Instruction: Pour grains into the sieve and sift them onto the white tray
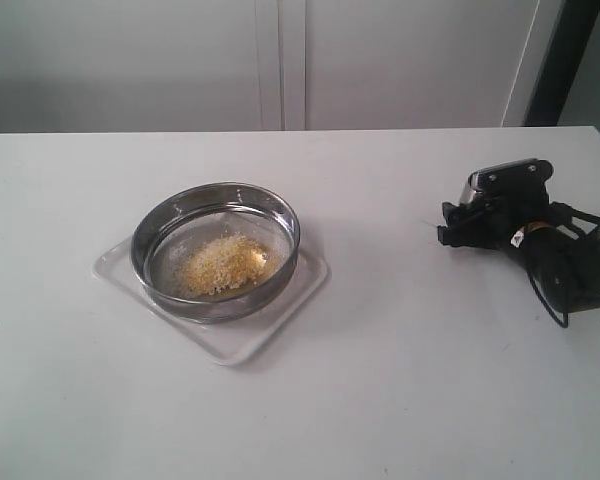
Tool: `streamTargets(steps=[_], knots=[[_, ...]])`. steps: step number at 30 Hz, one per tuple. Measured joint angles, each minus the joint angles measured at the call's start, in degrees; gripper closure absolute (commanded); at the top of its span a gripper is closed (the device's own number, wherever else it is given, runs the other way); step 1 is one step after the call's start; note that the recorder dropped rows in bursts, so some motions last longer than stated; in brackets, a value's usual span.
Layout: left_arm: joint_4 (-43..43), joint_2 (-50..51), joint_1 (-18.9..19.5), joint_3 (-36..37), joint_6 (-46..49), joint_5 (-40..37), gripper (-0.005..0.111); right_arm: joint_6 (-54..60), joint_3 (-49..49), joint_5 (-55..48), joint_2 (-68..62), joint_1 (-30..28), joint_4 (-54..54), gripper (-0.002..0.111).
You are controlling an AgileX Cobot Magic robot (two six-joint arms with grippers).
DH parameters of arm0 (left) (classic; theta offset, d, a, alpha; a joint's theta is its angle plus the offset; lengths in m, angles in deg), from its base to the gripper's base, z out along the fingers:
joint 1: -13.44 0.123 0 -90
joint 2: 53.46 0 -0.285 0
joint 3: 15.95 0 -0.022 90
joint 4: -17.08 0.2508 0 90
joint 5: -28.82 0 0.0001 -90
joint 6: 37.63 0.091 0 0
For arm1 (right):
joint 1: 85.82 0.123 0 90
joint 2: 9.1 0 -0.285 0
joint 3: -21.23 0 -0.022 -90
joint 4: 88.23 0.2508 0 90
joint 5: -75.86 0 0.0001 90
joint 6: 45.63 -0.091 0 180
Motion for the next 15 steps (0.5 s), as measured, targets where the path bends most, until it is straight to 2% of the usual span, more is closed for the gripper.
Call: streamTargets(steps=[6,15], knots=[[0.00,0.00,0.00,0.00,0.00,0.00,0.107,0.00,0.00,0.11,0.00,0.00,0.00,0.006],[0.00,0.00,0.00,0.00,0.00,0.00,0.107,0.00,0.00,-0.75,1.13,0.00,0.00,0.005]])
